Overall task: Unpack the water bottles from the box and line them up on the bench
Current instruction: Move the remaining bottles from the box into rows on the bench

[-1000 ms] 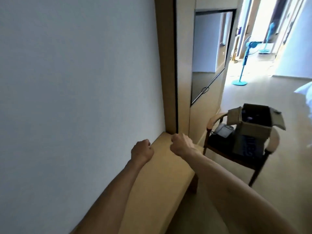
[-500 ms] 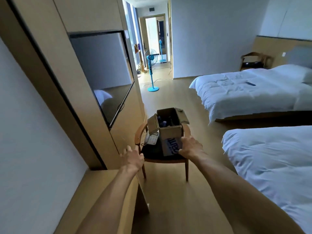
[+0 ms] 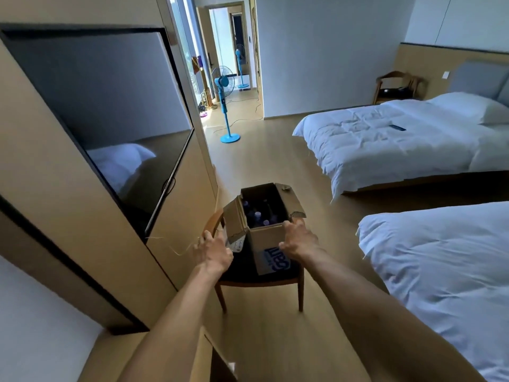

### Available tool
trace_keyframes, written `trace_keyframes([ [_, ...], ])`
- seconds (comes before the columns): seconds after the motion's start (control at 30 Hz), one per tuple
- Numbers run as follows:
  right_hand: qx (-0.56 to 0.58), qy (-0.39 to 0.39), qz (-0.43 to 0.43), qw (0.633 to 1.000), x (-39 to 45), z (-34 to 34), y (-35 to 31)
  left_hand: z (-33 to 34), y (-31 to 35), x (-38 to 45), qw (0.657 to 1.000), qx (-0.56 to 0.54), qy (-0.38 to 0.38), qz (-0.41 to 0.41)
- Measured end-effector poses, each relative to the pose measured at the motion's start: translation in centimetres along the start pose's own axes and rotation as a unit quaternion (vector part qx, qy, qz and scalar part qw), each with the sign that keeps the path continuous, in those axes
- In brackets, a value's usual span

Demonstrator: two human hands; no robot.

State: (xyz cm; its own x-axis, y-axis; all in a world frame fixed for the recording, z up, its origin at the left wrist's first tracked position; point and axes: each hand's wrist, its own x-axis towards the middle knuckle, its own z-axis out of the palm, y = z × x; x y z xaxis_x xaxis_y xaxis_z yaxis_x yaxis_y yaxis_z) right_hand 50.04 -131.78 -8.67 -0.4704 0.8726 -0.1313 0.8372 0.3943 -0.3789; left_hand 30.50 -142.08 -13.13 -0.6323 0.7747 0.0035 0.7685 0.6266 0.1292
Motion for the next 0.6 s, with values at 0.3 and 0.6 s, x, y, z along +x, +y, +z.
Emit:
trace_keyframes([
  [0.3, -0.014, -0.017, 0.004, 1.000, 10.9, 0.2, 0.4, 1.4, 3.2, 10.0, 0.999, -0.008, -0.049, -0.019],
  [0.6, -0.006, -0.054, -0.013, 0.998, 25.7, -2.5, 4.3, 3.5, 11.1, 22.2, 0.996, 0.007, -0.084, -0.011],
])
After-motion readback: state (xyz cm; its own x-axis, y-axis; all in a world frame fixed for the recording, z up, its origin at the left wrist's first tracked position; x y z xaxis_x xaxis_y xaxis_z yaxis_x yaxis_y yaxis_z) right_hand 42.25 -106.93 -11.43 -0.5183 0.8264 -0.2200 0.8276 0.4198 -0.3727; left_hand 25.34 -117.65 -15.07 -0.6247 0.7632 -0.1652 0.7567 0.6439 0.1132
